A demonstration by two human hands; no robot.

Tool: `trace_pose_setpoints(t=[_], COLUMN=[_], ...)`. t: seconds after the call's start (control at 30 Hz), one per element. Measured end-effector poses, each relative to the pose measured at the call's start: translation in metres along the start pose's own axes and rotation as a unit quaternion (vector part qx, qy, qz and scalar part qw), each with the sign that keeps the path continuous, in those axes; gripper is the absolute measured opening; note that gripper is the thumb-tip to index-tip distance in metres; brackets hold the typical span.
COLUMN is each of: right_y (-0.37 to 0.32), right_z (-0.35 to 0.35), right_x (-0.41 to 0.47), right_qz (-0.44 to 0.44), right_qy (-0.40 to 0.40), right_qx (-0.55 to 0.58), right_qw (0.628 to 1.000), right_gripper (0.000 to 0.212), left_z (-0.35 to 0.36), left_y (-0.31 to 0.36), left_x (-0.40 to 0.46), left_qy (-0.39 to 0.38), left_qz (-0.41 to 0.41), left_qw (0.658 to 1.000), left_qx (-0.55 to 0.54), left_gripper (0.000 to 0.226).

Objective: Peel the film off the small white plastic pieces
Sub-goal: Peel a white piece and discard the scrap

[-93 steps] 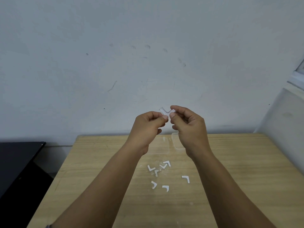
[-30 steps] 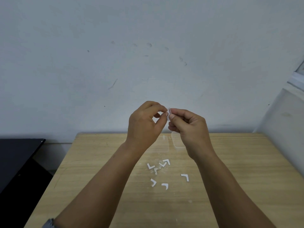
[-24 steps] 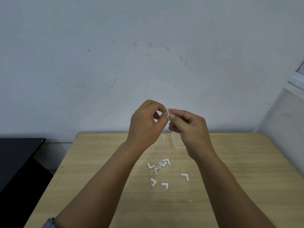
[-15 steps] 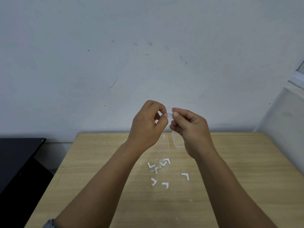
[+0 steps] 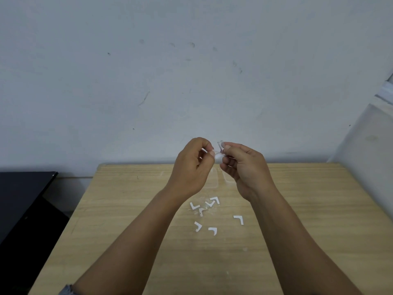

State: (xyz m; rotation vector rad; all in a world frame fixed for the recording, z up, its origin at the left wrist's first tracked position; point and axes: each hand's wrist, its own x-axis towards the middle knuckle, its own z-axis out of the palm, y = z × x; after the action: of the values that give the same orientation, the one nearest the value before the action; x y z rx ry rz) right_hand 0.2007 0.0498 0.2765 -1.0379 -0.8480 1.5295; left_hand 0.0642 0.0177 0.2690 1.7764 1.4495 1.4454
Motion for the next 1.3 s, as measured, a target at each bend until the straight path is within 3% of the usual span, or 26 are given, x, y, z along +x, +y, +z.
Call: trace_pose_setpoints(t=[0.23,0.43,0.6,0.7,0.97,1.07,1.3], right_y=[0.034,0.068,0.104,0.128,0.152,0.152,0.147], right_z=[-0.005,-0.023,-0.049,-0.061,-0.072,-0.070,-0.061], right_x=[0.008,0.016,0.016,0.009,-0.002,0.000,-0.002], right_qz=[0.028,0.045,0.087,0.122,0.157,0.159,0.168], right_qy=[0.018,0.075,0.098,0.100,0.095,0.086,0.041], right_qx=[-0.043,-0.063,-0.108,-0.142,-0.177,-0.182,-0.195], right_qw=[0.999,0.994,0.985,0.977,0.967,0.966,0.965], right_gripper=[0.010,0.008,0.014,0.015,0.016,0.015,0.013], left_z=[0.015,0.029,0.044,0.052,0.060,0.057,0.045], left_y=[-0.019,-0.054,-0.131,-0.164,-0.194,-0.196,-0.180], left_x=[-0.019,-0.033,-0.064,-0.089,-0.110,-0.109,-0.107], left_qy=[0.006,0.080,0.033,-0.010,-0.066,-0.079,-0.051], left_qz=[-0.121,-0.249,-0.459,-0.528,-0.556,-0.531,-0.442], left_qw=[0.987,0.953,0.886,0.849,0.828,0.841,0.886], left_qx=[-0.107,-0.152,-0.057,-0.020,0.038,0.062,0.131], left_gripper=[0.009,0.008,0.013,0.017,0.011,0.018,0.006])
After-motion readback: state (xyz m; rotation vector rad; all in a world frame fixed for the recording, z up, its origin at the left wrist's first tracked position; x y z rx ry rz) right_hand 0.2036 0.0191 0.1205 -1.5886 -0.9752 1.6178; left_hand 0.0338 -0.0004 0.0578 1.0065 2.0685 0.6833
